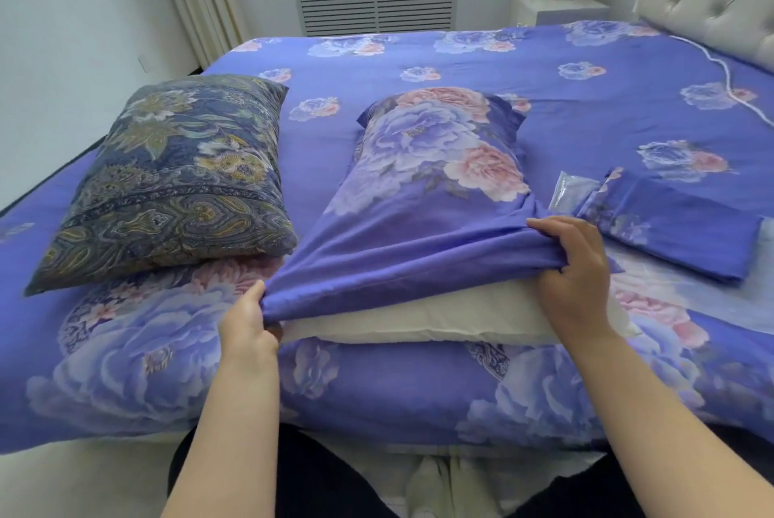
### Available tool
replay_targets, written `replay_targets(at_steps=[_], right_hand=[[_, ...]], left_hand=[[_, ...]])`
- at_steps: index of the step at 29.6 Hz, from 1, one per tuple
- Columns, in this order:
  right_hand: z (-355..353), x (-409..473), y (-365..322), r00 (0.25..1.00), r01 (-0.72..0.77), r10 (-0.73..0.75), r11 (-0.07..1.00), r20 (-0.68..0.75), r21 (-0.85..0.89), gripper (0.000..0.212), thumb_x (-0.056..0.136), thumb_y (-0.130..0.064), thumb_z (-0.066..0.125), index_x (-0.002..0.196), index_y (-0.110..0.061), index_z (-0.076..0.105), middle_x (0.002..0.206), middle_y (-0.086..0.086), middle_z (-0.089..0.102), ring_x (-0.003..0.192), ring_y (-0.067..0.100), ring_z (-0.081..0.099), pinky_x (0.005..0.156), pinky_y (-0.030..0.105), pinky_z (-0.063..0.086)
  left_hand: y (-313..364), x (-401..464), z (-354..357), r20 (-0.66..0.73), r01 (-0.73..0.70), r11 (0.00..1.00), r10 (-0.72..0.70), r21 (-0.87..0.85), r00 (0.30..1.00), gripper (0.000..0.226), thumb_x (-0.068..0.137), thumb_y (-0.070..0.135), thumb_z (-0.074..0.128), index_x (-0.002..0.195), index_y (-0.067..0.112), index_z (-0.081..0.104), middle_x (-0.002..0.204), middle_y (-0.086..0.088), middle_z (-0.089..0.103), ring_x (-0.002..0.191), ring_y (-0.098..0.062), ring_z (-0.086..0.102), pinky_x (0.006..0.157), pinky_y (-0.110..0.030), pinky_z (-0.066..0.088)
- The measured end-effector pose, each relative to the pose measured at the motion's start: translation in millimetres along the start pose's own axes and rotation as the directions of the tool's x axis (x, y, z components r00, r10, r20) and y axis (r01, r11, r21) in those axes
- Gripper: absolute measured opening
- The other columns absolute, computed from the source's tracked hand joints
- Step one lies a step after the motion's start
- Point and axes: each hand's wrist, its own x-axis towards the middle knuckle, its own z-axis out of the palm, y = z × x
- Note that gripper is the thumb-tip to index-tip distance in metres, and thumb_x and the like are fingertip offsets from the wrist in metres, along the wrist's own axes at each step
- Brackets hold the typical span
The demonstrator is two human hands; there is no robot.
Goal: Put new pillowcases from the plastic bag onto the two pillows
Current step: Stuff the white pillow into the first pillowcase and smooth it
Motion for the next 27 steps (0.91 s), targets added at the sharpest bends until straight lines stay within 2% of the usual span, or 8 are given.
replay_targets(at_steps=[3,7,11,14,18,22,25,27], right_hand=[[-7,-14,-7,0.988,-0.145,0.145,0.989,0.057,-0.004,0.046,0.06,0.0,0.042,0.097,-0.005,0.069,0.088,0.003,0.065,0.084,0.024,0.057,0.077,0.034,0.043],[-34,-8,4,0.775,-0.336,0.387,0.922,0.5,-0.193,0.026,0.069,-0.005,0.054,0.079,-0.026,0.067,0.071,-0.002,0.065,0.073,0.022,0.059,0.061,0.029,0.041],[-51,2,-1,0.813,-0.291,0.306,0.95,0.495,-0.11,0.028,0.063,-0.011,0.043,0.074,-0.026,0.063,0.073,-0.003,0.064,0.073,0.017,0.055,0.065,0.019,0.039],[-42,4,-11,0.882,-0.202,0.205,0.978,0.424,-0.052,0.036,0.062,-0.007,0.038,0.087,-0.003,0.065,0.085,0.011,0.066,0.083,0.024,0.057,0.076,0.035,0.042],[-34,2,-9,0.818,-0.235,0.259,0.965,0.513,-0.112,0.011,0.081,-0.008,0.051,0.082,-0.016,0.059,0.071,0.003,0.06,0.072,0.028,0.055,0.066,0.038,0.041],[-66,10,15,0.315,-0.636,0.198,0.77,0.928,0.052,0.042,0.078,-0.033,0.074,0.117,-0.027,0.062,0.117,-0.012,0.066,0.11,0.001,0.059,0.091,0.02,0.048],[-62,24,43,0.448,-0.865,0.461,0.44,0.766,0.241,0.038,0.076,-0.036,0.074,0.105,-0.012,0.068,0.112,0.003,0.067,0.094,0.013,0.065,0.082,0.025,0.053],[-41,35,60,0.493,-0.819,0.702,0.574,0.514,0.002,0.033,0.091,-0.031,0.059,0.093,0.001,0.067,0.087,0.008,0.059,0.072,0.015,0.051,0.067,0.028,0.042]], left_hand=[[-10,10,-20,-0.006,-0.225,0.916,0.24,0.332,0.971,0.014,0.089,0.016,0.064,0.081,0.012,0.052,0.077,-0.008,0.058,0.065,-0.021,0.056,0.063,-0.03,0.045],[-22,-2,-32,0.193,-0.397,0.214,0.615,0.893,0.765,0.028,0.084,0.025,0.066,0.106,0.012,0.056,0.109,-0.019,0.057,0.101,-0.039,0.056,0.083,-0.047,0.042],[-47,-52,0,0.75,-0.88,-0.221,0.631,0.421,0.2,0.05,0.079,0.053,0.063,0.112,0.015,0.061,0.118,-0.005,0.058,0.113,-0.026,0.052,0.097,-0.042,0.037],[-81,-97,42,0.951,-0.914,-0.384,0.311,0.134,0.009,0.075,0.071,0.058,0.068,0.13,0.013,0.054,0.136,-0.004,0.051,0.129,-0.022,0.043,0.111,-0.038,0.028],[-91,-132,85,0.903,-0.95,-0.197,0.404,0.243,0.147,0.029,0.066,0.005,0.051,0.091,0.008,0.065,0.073,-0.006,0.065,0.068,-0.034,0.06,0.059,-0.031,0.04],[-105,-124,83,0.971,-0.914,-0.381,0.235,0.139,0.049,0.013,0.07,0.018,0.06,0.07,0.01,0.05,0.052,-0.008,0.055,0.048,-0.038,0.051,0.045,-0.025,0.022],[-121,-109,74,0.99,-0.907,-0.412,0.133,0.089,0.037,0.035,0.072,0.044,0.069,0.084,0.014,0.056,0.061,-0.003,0.06,0.059,-0.031,0.058,0.048,-0.026,0.028],[-128,-102,73,0.99,-0.916,-0.387,0.132,0.103,0.056,0.062,0.064,0.057,0.073,0.107,0.014,0.06,0.068,0.0,0.063,0.064,-0.026,0.06,0.052,-0.028,0.039]])
